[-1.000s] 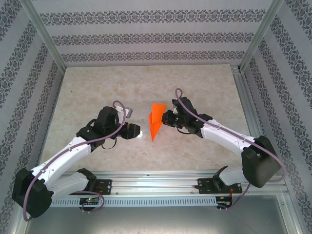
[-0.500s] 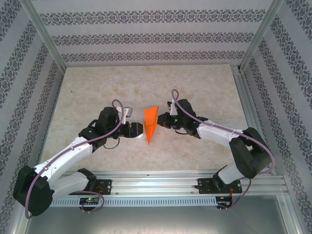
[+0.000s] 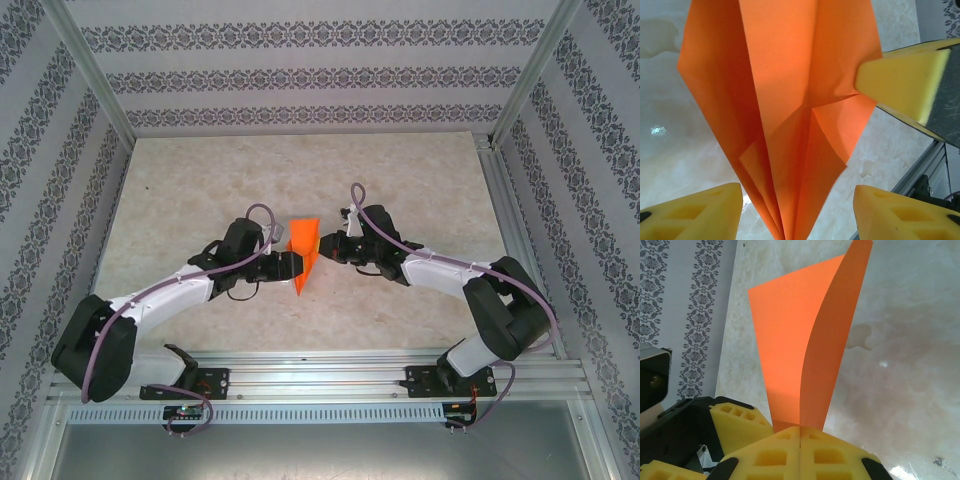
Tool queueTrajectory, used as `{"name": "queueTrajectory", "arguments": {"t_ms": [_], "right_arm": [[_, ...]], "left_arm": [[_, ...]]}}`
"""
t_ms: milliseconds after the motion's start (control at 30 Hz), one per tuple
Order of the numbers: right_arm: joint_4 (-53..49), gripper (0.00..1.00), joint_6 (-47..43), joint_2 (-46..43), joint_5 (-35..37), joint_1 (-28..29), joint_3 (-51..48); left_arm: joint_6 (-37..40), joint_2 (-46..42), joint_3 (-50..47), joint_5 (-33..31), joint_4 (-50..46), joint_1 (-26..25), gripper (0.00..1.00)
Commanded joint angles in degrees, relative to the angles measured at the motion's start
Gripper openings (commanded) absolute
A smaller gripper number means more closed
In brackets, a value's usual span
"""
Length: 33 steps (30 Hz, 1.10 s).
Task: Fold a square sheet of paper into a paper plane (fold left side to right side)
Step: Place the paper plane at the top-center of the table.
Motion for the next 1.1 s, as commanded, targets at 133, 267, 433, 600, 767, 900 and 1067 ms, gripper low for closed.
{"name": "queueTrajectory", "arguments": {"t_ms": [133,267,433,600,767,900,1067], "right_arm": [[2.8,0.00,0.8,0.5,-1.5,-0.6,-0.7],[2.9,0.00,0.9,0.5,-1.7,-0.6,-0.8],[2.7,0.00,0.8,0.4,-1.9,-0.7,-0.6],[2.9,0.00,0.8,0.7,-2.1,-0.7,-0.5],[3.6,0.00,1.2,1.4,-2.9,-0.5,-0.2],[4.1,0.00,1.3,1.8,-3.6,-0.5,-0.2],[1.6,0.11,0.0,0.0,-3.3,-1.8,-0.2]], "left_arm": [[-0.8,2.6,2.8,-0.1,3.0,-1.0,0.53],[-0.5,3.6,3.5,-0.6,2.3,-1.4,0.51],[-0.3,4.1,3.8,-1.4,1.5,-1.5,0.51],[0.0,4.5,4.2,-1.1,1.6,-1.7,0.42],[0.2,5.5,4.9,-1.5,1.3,-2.0,0.29],[0.2,5.7,5.1,-2.5,0.7,-2.2,0.18],[2.1,4.4,6.6,-8.4,-4.6,-3.0,0.04]]}}
